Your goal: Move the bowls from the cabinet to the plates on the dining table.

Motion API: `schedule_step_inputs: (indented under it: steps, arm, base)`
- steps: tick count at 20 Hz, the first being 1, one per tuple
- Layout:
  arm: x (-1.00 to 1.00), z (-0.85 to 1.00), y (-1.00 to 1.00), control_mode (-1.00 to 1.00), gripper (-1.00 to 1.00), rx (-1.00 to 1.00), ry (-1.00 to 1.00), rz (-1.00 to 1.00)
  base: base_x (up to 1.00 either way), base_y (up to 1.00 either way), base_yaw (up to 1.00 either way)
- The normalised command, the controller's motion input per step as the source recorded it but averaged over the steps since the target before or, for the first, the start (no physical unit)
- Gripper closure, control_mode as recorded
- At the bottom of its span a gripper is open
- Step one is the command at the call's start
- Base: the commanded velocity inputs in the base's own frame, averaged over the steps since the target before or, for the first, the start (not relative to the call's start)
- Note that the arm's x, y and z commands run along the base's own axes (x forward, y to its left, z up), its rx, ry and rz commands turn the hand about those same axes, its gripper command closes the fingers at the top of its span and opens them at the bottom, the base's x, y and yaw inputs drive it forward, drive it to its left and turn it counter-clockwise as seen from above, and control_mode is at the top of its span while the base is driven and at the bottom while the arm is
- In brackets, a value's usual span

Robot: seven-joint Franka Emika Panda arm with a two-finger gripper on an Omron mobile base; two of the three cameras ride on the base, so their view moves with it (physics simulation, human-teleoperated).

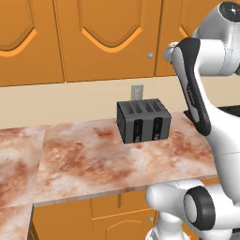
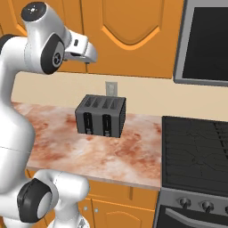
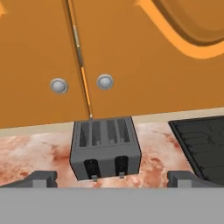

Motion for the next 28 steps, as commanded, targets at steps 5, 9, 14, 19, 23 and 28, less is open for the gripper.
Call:
schedule_step_inputs:
  steps: [5, 9, 14, 19, 23, 28]
  arm:
    - [0.0, 0.02, -0.02, -1.0, -1.0, -0.02, -0.15, 0.0]
    - [0.0, -0.02, 0.0, -1.0, -1.0, -0.02, -0.16, 0.0]
    - [0.0, -0.09, 0.0, -1.0, -1.0, -0.02, -0.14, 0.0]
    - [0.23, -0.08, -0.06, -1.0, -1.0, 0.0, -0.03, 0.0]
    - [0.42, -0.02, -0.1, -1.0, -1.0, 0.01, 0.0, 0.0]
    - [0.46, 0.0, -0.05, -1.0, -1.0, 0.04, 0.0, 0.0]
  base:
    - [0.0, 0.0, 0.0]
    - [0.0, 0.0, 0.0]
    - [0.0, 0.0, 0.0]
    - [0.0, 0.0, 0.0]
    - [0.0, 0.0, 0.0]
    - [0.0, 0.0, 0.0]
